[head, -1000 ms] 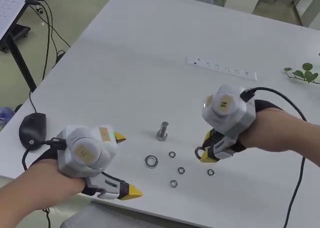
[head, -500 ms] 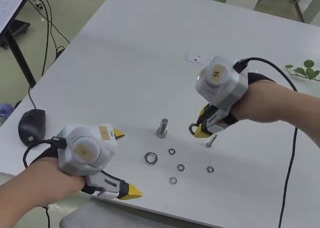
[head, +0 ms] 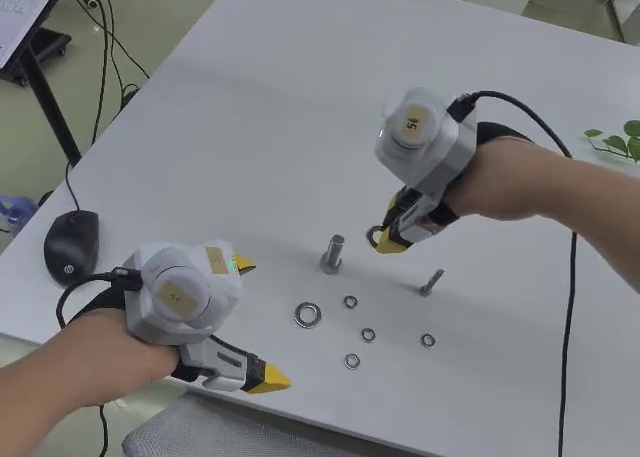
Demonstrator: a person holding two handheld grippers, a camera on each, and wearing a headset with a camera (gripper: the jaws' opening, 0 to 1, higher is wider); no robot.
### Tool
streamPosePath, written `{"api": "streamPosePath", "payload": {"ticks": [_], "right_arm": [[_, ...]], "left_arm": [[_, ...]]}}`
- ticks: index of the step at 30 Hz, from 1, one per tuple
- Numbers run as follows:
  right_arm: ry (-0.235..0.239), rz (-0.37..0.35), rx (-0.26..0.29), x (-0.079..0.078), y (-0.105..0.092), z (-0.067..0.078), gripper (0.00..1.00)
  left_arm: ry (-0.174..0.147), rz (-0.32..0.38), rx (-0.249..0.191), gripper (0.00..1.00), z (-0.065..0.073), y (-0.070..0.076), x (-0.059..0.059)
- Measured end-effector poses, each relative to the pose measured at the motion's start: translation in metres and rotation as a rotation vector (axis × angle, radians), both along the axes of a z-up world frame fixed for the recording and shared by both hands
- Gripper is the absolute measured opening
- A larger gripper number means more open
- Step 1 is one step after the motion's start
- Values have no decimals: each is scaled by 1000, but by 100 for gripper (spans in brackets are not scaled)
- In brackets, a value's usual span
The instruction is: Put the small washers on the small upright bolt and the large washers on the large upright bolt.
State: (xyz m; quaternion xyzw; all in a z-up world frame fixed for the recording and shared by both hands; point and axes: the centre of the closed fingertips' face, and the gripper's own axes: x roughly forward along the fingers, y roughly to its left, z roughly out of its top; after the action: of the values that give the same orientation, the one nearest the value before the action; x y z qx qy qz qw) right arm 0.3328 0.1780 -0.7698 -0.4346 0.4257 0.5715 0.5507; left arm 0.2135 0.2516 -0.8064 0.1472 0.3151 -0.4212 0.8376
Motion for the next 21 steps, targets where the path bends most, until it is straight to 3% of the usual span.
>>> {"api": "streamPosePath", "payload": {"ticks": [21], "right_arm": [[4,55,-27,12,34,-30,22]], "left_arm": [[9,19,17,86,-3,4,6]]}}
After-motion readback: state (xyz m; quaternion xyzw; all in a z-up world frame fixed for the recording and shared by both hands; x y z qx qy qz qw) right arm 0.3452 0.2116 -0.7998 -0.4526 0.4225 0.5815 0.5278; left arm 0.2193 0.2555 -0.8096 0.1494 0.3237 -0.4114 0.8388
